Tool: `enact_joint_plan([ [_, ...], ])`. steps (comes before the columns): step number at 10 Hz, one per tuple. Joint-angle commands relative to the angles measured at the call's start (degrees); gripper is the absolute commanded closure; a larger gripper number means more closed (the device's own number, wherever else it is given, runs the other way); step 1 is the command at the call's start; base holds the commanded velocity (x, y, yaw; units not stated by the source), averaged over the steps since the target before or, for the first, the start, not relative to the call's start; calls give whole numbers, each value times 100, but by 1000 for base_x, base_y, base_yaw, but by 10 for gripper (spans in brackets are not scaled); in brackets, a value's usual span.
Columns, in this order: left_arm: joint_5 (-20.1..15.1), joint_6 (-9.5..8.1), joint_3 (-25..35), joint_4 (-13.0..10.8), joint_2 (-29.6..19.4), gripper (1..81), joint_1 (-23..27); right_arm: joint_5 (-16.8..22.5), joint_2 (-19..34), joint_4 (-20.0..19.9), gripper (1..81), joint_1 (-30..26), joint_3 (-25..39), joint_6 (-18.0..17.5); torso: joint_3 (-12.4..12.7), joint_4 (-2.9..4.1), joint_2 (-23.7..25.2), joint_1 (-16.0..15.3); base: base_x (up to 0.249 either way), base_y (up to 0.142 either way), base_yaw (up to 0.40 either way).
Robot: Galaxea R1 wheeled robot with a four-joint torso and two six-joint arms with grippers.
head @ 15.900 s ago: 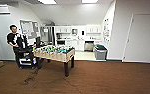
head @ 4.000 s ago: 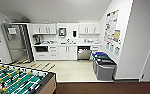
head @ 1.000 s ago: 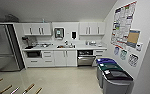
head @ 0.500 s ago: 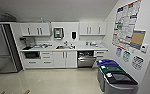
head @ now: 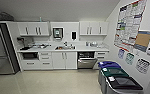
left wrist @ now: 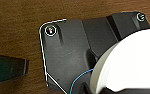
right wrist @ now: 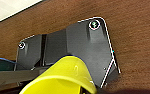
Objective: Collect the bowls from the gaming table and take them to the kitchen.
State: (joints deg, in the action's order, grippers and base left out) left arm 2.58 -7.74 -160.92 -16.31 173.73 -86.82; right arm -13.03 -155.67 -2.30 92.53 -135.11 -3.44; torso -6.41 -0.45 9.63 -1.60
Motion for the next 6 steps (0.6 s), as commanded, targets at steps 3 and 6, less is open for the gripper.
enact_joint_plan([
  [3,-233,-17,-10,23,-22,811,293,240,113,63,811,-274,47,18,0,0,-2,-2,202,0,0],
  [6,-232,-17,-10,-30,-5,811,284,240,156,72,811,-257,56,19,0,0,-2,-2,202,0,0],
])
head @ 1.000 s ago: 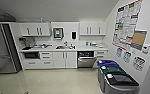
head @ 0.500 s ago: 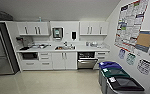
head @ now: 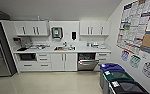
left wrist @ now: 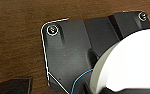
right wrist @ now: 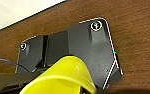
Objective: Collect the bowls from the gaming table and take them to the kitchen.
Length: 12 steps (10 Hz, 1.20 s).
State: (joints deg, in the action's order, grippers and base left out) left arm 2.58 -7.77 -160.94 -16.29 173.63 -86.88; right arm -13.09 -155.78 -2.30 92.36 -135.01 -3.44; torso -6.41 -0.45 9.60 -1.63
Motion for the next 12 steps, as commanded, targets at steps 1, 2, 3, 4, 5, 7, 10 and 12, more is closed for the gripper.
enact_joint_plan([
  [1,-232,-6,-7,-41,23,811,290,246,177,63,811,-239,29,19,0,0,0,0,202,0,0],
  [2,-223,-6,1,-41,15,811,290,246,168,55,811,-239,29,19,0,0,0,0,203,0,0],
  [3,-223,-6,-8,-41,-12,811,289,246,159,63,811,-239,20,19,0,0,0,0,202,0,0],
  [4,-223,-6,1,-32,-47,811,290,246,159,72,811,-265,20,27,0,0,0,0,202,0,0],
  [5,-197,-6,1,-32,-47,811,281,255,176,90,811,-265,46,27,0,0,0,-2,202,0,0],
  [7,-162,-6,1,-41,-12,811,281,255,168,90,811,-256,20,19,0,0,0,-2,202,0,0],
  [10,-162,-6,-8,-41,-39,811,281,281,194,125,811,-274,37,19,0,0,0,0,202,0,0],
  [12,-162,-6,-8,-41,-30,811,281,290,168,125,811,-301,46,19,0,0,0,-2,202,0,0],
])
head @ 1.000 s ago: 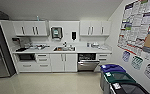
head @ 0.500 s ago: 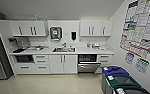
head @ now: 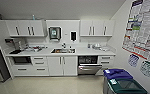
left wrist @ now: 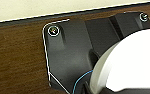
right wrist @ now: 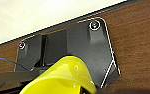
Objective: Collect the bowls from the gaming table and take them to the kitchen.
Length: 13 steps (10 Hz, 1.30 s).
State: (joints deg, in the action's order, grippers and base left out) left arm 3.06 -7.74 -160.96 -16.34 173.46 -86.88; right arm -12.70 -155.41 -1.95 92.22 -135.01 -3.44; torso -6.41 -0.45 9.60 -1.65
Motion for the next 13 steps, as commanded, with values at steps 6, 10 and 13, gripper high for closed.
enact_joint_plan([
  [6,-209,-8,-5,-36,-30,811,281,260,77,125,811,-305,37,19,-2,0,-2,0,142,0,0],
  [10,-209,-8,3,-36,-22,811,272,233,60,125,811,-296,2,19,0,0,-2,2,115,0,0],
  [13,-209,-8,-5,-28,-39,811,272,233,25,125,811,-296,-7,10,0,0,-2,2,115,0,0],
])
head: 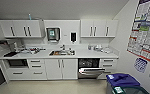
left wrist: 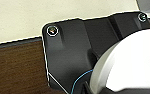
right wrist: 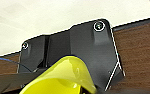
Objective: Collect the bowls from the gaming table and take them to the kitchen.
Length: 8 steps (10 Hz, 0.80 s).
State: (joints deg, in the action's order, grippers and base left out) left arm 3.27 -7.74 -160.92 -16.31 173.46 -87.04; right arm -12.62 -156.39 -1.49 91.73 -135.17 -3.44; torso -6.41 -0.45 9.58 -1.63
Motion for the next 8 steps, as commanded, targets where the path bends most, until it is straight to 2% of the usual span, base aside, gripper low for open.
enact_joint_plan([
  [1,-230,-8,-1,-30,-22,811,288,233,106,78,811,-247,9,10,0,0,0,0,115,0,0],
  [8,-230,-8,-2,-21,-39,811,288,216,62,52,811,-247,0,10,0,0,5,15,115,0,0],
])
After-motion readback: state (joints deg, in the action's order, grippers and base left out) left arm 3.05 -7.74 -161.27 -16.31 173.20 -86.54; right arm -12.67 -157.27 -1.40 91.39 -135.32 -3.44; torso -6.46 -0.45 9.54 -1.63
